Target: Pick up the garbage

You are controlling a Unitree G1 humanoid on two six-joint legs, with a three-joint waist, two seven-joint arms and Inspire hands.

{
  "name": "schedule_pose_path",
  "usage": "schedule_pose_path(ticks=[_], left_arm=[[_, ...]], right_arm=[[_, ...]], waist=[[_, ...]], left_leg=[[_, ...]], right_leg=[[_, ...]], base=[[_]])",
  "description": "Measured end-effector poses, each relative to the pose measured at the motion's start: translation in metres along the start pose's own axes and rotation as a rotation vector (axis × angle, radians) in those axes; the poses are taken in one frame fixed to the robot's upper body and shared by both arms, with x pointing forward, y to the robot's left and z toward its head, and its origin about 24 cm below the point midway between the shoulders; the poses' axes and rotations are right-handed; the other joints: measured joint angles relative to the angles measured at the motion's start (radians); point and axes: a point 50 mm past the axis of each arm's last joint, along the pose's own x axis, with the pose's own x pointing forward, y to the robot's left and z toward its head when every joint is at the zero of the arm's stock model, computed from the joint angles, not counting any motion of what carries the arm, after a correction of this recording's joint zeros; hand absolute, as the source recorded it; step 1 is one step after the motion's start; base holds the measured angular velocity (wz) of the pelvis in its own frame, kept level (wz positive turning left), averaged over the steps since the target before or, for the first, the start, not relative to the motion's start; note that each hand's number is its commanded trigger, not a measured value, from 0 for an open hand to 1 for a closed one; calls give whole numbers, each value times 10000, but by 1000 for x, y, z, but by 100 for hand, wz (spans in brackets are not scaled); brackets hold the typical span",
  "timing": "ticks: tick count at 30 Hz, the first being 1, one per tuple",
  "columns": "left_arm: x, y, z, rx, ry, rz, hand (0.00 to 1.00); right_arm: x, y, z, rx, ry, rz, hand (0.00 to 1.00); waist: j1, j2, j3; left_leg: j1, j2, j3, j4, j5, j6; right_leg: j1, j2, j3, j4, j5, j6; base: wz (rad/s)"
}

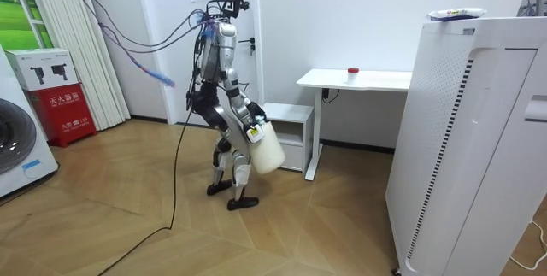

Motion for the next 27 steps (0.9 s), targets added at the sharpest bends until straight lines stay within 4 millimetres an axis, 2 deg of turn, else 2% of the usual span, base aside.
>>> schedule_pose_path(ticks=[1, 3, 4, 5, 7, 8, 14, 25, 27], left_arm=[[-1, -4, -2, -20, 89, -267, 75], [-3, -11, -6, -52, 253, -812, 70], [-3, -12, -7, -114, 270, -866, 62], [-4, -13, -8, -252, 294, -913, 0], [-5, -13, -10, -472, 343, -961, 0], [-5, -14, -11, -600, 367, -1073, 0], [-8, -18, -15, -772, 472, -1507, 0], [-10, -18, -19, -644, 540, -1694, 0], [-12, -21, -24, -435, 739, -1821, 0]], right_arm=[[0, 0, -2, -58, 56, 9, 100], [-3, -2, -7, -158, 207, 50, 100], [-3, -2, -7, -156, 211, 36, 100], [-3, -4, -7, -174, 228, 50, 100], [-3, -4, -8, -181, 248, 77, 100], [-4, -4, -9, -173, 271, 67, 100], [-5, -5, -14, -151, 398, 59, 100], [-6, -10, -12, -25, 339, -153, 100], [-5, -9, -12, -24, 335, -104, 100]], waist=[[6, 2, -2], [97, -9, -2], [116, -10, -4], [151, -13, -4], [214, -18, -3], [243, -27, 3], [453, -75, 2], [587, -107, 6], [605, -98, 12]], left_leg=[[43, -2, 2, -21, 3, 5], [143, -20, 22, -127, 46, 80], [165, -21, 22, -179, 73, 103], [215, -52, 83, -295, 130, 148], [327, -80, 224, -458, 196, 200], [394, -148, 230, -523, 219, 223], [397, -201, 241, -681, 255, 298], [405, -182, 324, -747, 237, 318], [438, -175, 296, -746, 236, 320]], right_leg=[[64, 5, 5, -48, 18, 18], [183, -13, 14, -204, 137, 84], [197, -14, 43, -263, 185, 98], [215, -10, 101, -353, 270, 137], [271, 2, 146, -510, 392, 175], [318, -15, 177, -544, 414, 201], [359, -32, 209, -710, 540, 320], [367, -4, 204, -836, 549, 334], [404, -2, 201, -841, 557, 332]], base=[[-5], [0], [-5], [-11], [-12], [-4], [0], [-1], [0]])
